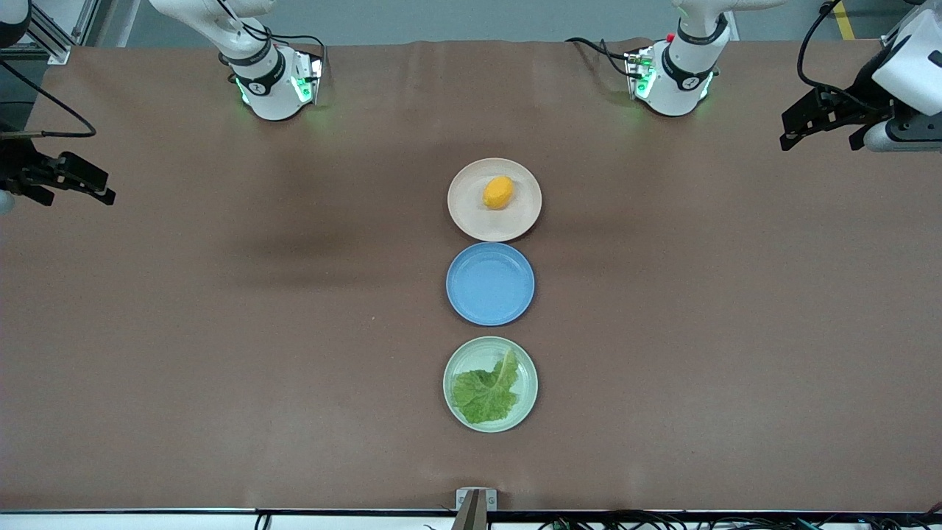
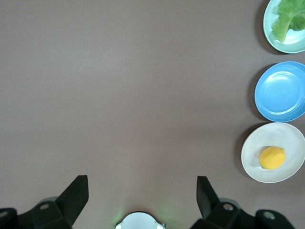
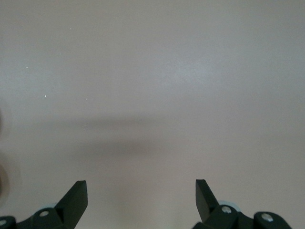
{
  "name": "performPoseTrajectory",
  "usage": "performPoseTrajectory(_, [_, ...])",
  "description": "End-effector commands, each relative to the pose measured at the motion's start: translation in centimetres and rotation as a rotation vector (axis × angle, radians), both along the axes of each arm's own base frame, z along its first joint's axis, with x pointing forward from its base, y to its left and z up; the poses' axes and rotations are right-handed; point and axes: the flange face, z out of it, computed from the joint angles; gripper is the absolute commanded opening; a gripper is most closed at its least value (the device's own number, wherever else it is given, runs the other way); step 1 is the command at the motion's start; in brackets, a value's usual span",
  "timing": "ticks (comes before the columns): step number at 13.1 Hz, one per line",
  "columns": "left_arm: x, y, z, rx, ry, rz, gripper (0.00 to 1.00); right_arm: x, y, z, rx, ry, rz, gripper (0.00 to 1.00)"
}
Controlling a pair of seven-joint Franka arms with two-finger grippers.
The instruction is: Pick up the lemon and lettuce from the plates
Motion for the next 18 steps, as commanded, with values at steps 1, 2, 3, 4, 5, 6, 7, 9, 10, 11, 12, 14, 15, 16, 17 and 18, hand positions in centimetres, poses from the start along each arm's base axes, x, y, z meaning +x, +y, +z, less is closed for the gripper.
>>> performPoseTrajectory(1, [0.2, 0.3, 0.4, -0.008, -0.009, -0.008, 1.0, -0.8, -0.6, 0.4, -0.008, -0.015, -0.014, 1.0])
performPoseTrajectory(2, [0.4, 0.3, 0.3, -0.007, -0.007, -0.01, 1.0, -0.8, -0.6, 0.4, -0.007, -0.015, -0.016, 1.0])
performPoseTrajectory(3, [0.6, 0.3, 0.5, -0.008, -0.01, -0.009, 1.0, -0.8, -0.5, 0.4, -0.007, -0.015, -0.014, 1.0])
performPoseTrajectory(4, [0.7, 0.6, 0.4, 0.005, -0.01, -0.004, 1.0, -0.8, -0.6, 0.4, -0.007, -0.015, -0.016, 1.0])
performPoseTrajectory(5, [1.0, 0.8, 0.6, 0.031, -0.017, -0.008, 1.0, -0.8, -0.6, 0.4, -0.007, -0.015, -0.014, 1.0])
performPoseTrajectory(6, [1.8, 0.6, -0.6, 0.042, 0.004, -0.021, 1.0, -0.8, -0.6, 0.4, -0.007, -0.015, -0.014, 1.0])
performPoseTrajectory(7, [2.5, 0.6, -1.4, 0.041, 0.018, -0.026, 1.0, -0.8, -0.5, 0.3, -0.007, -0.012, -0.013, 1.0])
performPoseTrajectory(9, [4.5, 0.2, -3.2, 0.013, 0.045, -0.035, 1.0, -0.8, -0.1, 0.4, -0.01, -0.013, -0.007, 1.0])
performPoseTrajectory(10, [5.0, -0.9, -3.6, 0.0, 0.046, -0.056, 1.0, -0.8, 0.0, 0.4, -0.007, -0.014, -0.009, 1.0])
performPoseTrajectory(11, [5.4, -1.6, -4.1, 0.0, 0.043, -0.068, 1.0, -0.9, 0.1, 0.5, -0.003, -0.013, -0.007, 1.0])
performPoseTrajectory(12, [6.3, -2.5, -4.7, -0.005, 0.028, -0.088, 1.0, -0.9, 0.1, 0.5, -0.001, -0.008, -0.009, 1.0])
performPoseTrajectory(14, [9.2, -5.4, -8.2, -0.015, 0.032, -0.138, 1.0, -1.2, 0.2, 0.7, 0.0, -0.008, -0.009, 1.0])
performPoseTrajectory(15, [10.6, -7.9, -10.4, -0.008, 0.024, -0.177, 1.0, -1.3, 0.1, 0.7, 0.001, -0.001, -0.01, 1.0])
performPoseTrajectory(16, [11.3, -10.1, -11.8, 0.015, 0.003, -0.212, 1.0, -1.5, 0.3, 0.9, 0.001, 0.002, -0.005, 1.0])
performPoseTrajectory(17, [12.1, -12.2, -13.5, 0.015, -0.026, -0.238, 1.0, -1.7, 0.4, 1.0, 0.002, 0.004, -0.002, 1.0])
performPoseTrajectory(18, [13.3, -13.4, -15.4, 0.0, -0.052, -0.259, 1.0, -1.7, 0.4, 1.0, 0.002, 0.002, -0.002, 1.0])
